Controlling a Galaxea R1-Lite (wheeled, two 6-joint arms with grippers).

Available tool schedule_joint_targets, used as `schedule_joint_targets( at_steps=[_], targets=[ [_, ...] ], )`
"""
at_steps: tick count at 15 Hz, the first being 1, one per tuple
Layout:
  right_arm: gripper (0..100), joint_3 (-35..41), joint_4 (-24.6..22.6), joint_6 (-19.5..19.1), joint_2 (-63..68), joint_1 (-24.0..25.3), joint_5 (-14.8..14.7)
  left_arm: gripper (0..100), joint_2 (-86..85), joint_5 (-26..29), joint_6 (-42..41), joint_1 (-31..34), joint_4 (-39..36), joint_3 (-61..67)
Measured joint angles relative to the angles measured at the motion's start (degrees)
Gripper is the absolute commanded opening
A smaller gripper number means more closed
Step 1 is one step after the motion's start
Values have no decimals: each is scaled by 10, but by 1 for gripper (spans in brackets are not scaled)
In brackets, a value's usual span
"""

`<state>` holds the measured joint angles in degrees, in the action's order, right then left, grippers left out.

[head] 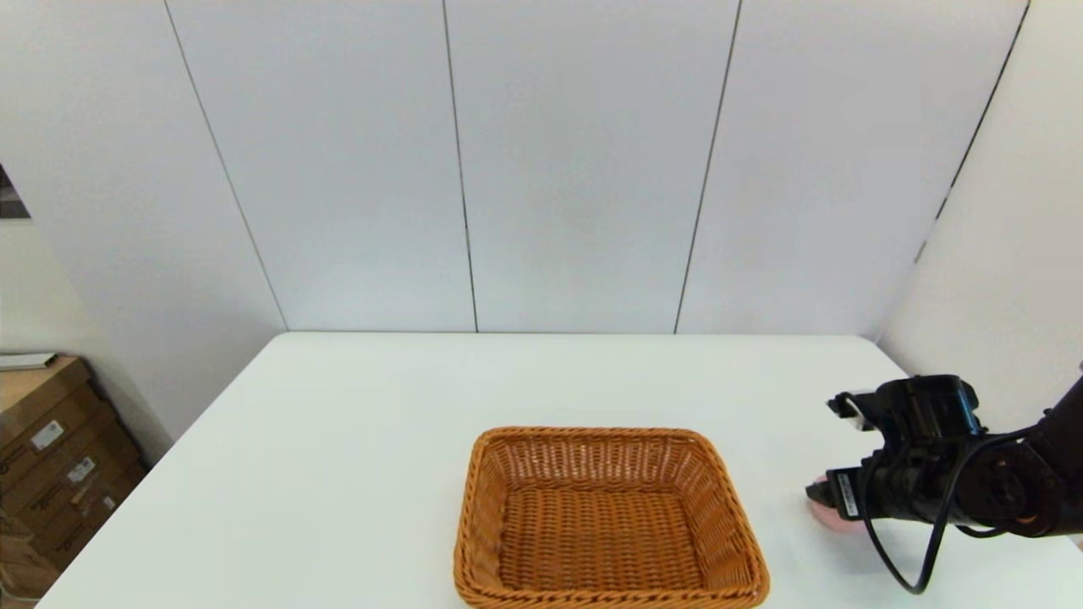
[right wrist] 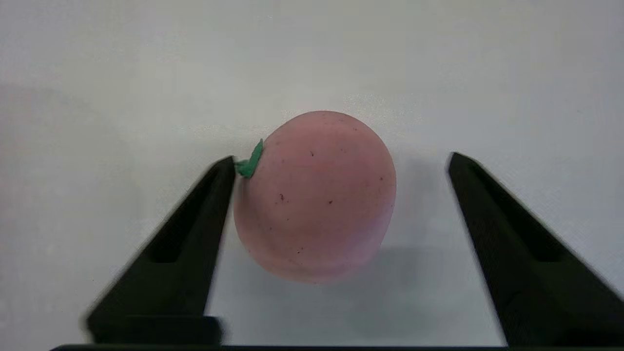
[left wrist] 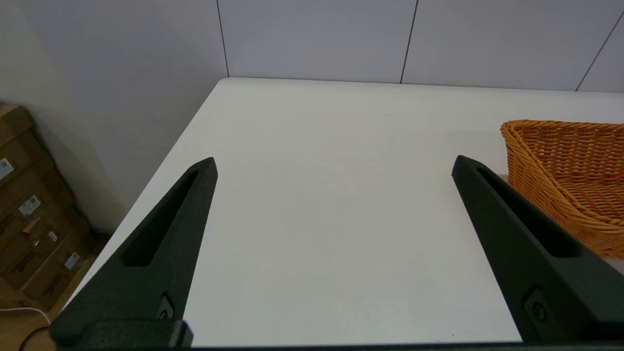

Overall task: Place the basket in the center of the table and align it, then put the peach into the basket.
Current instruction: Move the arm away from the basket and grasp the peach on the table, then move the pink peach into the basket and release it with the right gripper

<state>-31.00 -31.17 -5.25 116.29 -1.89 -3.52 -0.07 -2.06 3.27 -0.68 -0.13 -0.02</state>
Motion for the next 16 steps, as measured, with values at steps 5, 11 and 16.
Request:
schedule_joint_targets(
  at_steps=[5,11,16],
  targets=[
    [0,17,-2,0,-13,0,2,100,0,0,3,0,0,0],
    [0,30,2,2,-68,2,6,100,0,0,1,0,0,0],
    [0,25,48,12,-226,113,7,100,0,0,-1,0,0,0]
  ],
)
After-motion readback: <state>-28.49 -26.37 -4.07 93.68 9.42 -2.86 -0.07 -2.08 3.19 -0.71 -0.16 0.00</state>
